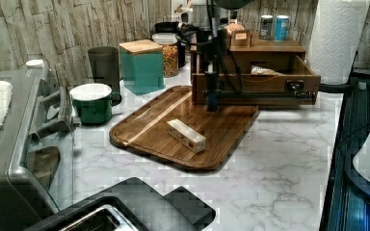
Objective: Close the drawer.
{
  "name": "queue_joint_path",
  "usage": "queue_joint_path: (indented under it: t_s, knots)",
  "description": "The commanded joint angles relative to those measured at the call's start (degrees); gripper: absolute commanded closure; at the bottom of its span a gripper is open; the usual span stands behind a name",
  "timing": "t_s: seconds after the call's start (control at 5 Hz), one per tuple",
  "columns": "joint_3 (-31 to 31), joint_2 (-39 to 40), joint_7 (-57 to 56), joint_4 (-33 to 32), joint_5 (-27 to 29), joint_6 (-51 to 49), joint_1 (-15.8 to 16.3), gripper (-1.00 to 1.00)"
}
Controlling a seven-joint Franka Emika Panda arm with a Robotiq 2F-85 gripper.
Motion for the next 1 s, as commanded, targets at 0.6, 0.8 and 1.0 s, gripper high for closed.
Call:
queue_joint_path:
  t_s: [0.6,0.8,1.0]
  knots:
    - [-8.49,-0.96,-16.12,-7.35,1.88,2.70,-5.93,1.00]
    - [-7.11,-3.30,-8.33,-8.56,-0.12,0.00,-5.45,1.00]
    - [-6.94,-6.02,-0.94,-9.49,-6.75,-2.39,-5.52,1.00]
